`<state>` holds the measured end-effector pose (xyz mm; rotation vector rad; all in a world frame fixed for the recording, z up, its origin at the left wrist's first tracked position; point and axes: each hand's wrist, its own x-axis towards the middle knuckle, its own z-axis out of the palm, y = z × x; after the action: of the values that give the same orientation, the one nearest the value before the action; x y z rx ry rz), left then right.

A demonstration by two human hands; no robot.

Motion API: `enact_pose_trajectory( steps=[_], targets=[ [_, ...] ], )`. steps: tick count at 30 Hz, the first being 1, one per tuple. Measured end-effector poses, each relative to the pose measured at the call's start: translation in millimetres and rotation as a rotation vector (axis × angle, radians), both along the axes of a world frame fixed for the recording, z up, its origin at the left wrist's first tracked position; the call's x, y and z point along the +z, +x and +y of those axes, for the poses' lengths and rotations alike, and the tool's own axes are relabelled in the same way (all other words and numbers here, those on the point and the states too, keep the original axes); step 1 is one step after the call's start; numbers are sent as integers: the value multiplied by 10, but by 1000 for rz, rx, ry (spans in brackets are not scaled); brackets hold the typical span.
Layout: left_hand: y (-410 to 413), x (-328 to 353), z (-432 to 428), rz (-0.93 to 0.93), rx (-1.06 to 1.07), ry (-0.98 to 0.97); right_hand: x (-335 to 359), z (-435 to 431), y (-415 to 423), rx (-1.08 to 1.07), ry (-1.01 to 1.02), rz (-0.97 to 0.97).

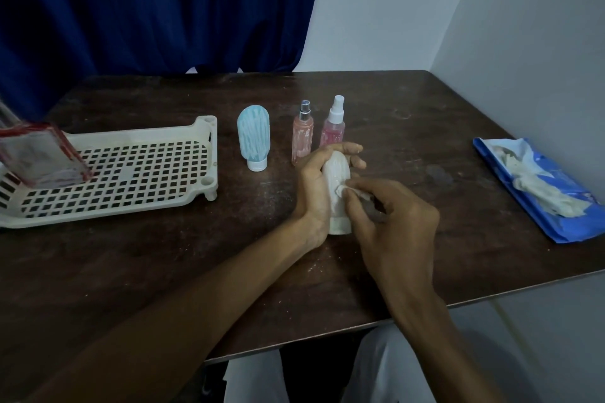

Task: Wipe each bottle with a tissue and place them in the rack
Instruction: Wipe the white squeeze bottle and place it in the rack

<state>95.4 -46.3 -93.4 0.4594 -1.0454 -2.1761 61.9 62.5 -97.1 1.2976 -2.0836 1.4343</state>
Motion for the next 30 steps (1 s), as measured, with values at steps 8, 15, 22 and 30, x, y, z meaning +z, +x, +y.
enact_pose_trajectory(
  steps=[8,15,22,30],
  targets=[
    [-18,-22,-28,-17,-12,50,-56,77,69,48,30,41],
    [-14,-27,-24,-15,18,34,-42,-33,31,-8,11,37],
    [-26,-51,-46,-22,9,24,-77,68,58,15,37,84],
    [-1,-10,-25,-23,6,21,-64,-54,99,-22,12,39]
  ],
)
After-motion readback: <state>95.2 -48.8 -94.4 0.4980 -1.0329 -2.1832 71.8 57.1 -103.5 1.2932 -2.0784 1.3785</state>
